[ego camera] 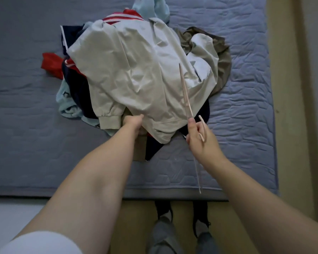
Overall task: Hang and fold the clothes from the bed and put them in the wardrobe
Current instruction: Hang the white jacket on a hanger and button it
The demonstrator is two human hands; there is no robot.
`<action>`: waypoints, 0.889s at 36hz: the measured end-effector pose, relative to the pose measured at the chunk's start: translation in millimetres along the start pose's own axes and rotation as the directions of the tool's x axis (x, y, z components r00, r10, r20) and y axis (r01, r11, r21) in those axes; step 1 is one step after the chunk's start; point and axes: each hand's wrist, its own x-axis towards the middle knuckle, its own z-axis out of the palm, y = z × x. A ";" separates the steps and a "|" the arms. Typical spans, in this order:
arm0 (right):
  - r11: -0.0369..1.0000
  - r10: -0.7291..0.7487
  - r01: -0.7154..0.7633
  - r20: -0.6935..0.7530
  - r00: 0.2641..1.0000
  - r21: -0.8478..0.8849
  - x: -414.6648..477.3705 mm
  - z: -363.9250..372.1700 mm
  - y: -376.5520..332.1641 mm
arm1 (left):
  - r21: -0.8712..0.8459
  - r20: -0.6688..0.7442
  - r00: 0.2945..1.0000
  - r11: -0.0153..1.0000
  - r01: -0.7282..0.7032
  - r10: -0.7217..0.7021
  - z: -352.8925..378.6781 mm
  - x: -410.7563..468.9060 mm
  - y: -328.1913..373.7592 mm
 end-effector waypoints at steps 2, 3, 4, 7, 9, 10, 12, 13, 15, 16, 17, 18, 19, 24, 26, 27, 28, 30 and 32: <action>1.000 0.013 -0.013 -0.008 1.000 -0.011 5.9 10.3 9.1 | -0.117 0.035 0.999 0.993 0.001 0.003 2.8 13.0 -1.7; 1.000 0.015 -0.015 -0.012 1.000 -0.021 7.6 14.9 11.8 | -0.135 0.053 0.998 0.991 -0.015 0.023 2.8 16.8 -2.4; 0.999 0.019 -0.019 -0.017 1.000 -0.030 8.6 18.8 13.2 | -0.121 0.050 0.998 0.992 -0.033 0.039 3.7 19.8 -3.4; 0.997 0.045 -0.047 -0.029 0.999 -0.057 7.4 26.6 12.8 | -0.060 0.086 0.990 0.992 -0.111 0.116 2.8 19.7 -8.2; 0.997 0.046 -0.048 -0.031 0.998 -0.068 3.3 29.2 8.8 | 0.039 0.098 0.977 0.980 -0.193 0.189 -3.3 11.9 -16.6; 0.996 0.038 -0.040 -0.032 0.999 -0.074 0.7 29.9 6.1 | 0.083 0.094 0.974 0.974 -0.213 0.205 -7.1 4.4 -22.6; 0.996 0.034 -0.036 -0.028 0.999 -0.078 -4.9 31.1 -0.3 | 0.124 0.107 0.973 0.968 -0.218 0.206 -14.4 -10.6 -42.3; 0.996 0.037 -0.038 -0.021 0.999 -0.076 -7.5 31.5 -3.7 | 0.132 0.115 0.975 0.970 -0.206 0.191 -18.3 -21.1 -55.0; 0.997 0.033 -0.033 -0.001 0.999 -0.076 -12.4 31.6 -10.4 | 0.186 0.123 0.976 0.962 -0.200 0.179 -23.8 -44.5 -86.3; 0.996 0.024 -0.023 0.010 1.000 -0.085 -14.8 31.9 -13.4 | 0.237 0.139 0.975 0.950 -0.201 0.172 -25.0 -55.8 -104.1; 0.995 0.011 -0.009 0.020 1.000 -0.100 -17.9 32.4 -15.6 | 0.274 0.164 0.975 0.943 -0.188 0.147 -25.2 -65.5 -123.4; 0.993 -0.002 0.005 0.028 1.000 -0.115 -21.4 32.8 -17.3 | 0.298 0.194 0.975 0.940 -0.165 0.110 -23.7 -77.1 -141.6; 0.992 -0.003 0.008 0.037 0.999 -0.123 -25.3 33.3 -18.4 | 0.310 0.228 0.972 0.941 -0.133 0.063 -21.1 -88.5 -159.7; 0.987 0.063 -0.047 0.102 0.993 -0.153 -48.9 35.3 -14.7 | 0.414 0.331 0.933 0.910 -0.009 -0.141 0.0 -141.2 -220.4; 0.978 0.100 -0.073 0.131 0.986 -0.196 -59.7 36.1 -9.2 | 0.540 0.402 0.900 0.838 -0.082 -0.171 10.5 -154.4 -228.2; 0.974 0.115 -0.084 0.141 0.983 -0.209 -64.3 36.6 -5.9 | 0.568 0.412 0.880 0.822 -0.044 -0.238 14.2 -160.6 -221.3; 0.971 0.129 -0.096 0.144 0.981 -0.220 -68.3 37.1 -3.0 | 0.701 0.417 0.867 0.703 -0.116 -0.272 18.3 -163.4 -209.8; 0.960 0.166 -0.130 0.134 0.977 -0.247 -73.7 37.1 2.9 | 0.772 0.475 0.864 0.549 -0.319 -0.166 19.9 -161.1 -181.0; 0.945 0.207 -0.168 0.116 0.971 -0.281 -74.8 35.7 9.1 | 0.756 0.341 0.936 0.568 -0.326 0.085 13.1 -147.0 -142.8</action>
